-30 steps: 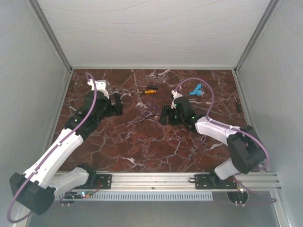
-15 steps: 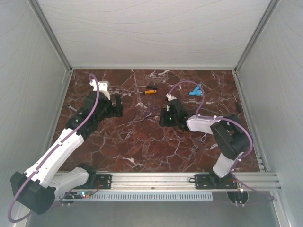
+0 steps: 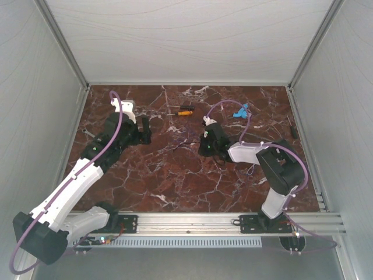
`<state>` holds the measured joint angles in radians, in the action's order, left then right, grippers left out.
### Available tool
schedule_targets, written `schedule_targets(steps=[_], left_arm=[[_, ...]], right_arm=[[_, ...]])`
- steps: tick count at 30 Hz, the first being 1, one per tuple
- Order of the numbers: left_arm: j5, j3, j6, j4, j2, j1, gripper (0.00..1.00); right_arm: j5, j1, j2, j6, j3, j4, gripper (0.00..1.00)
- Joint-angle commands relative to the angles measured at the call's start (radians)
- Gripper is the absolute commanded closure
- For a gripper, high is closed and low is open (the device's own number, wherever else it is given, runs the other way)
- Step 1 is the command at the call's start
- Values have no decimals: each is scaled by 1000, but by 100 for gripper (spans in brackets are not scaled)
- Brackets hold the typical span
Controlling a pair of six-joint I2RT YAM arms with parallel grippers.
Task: Zip-tie the wires
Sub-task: Pick up the cable at the center of the board.
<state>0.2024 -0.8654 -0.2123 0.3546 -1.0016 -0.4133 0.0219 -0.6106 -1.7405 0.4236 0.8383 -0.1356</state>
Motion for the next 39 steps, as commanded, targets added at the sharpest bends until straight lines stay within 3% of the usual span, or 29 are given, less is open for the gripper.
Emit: schedule_targets(steps=[1,17,30,39], left_arm=[[-13,-9,17,-39,5,4,6],[-15,-6,25,-39,22,4,6],[-27,-1,35,-43,34,3,7],[-23,2,39,-44,36,2,7]], right_arm=[[-25,-6,68,-48,26,24,100],[11,-19,410,-235,250,318,100],[78,-19,514,-276,452,238,100],[20,-19,466,-257,654,30,100]])
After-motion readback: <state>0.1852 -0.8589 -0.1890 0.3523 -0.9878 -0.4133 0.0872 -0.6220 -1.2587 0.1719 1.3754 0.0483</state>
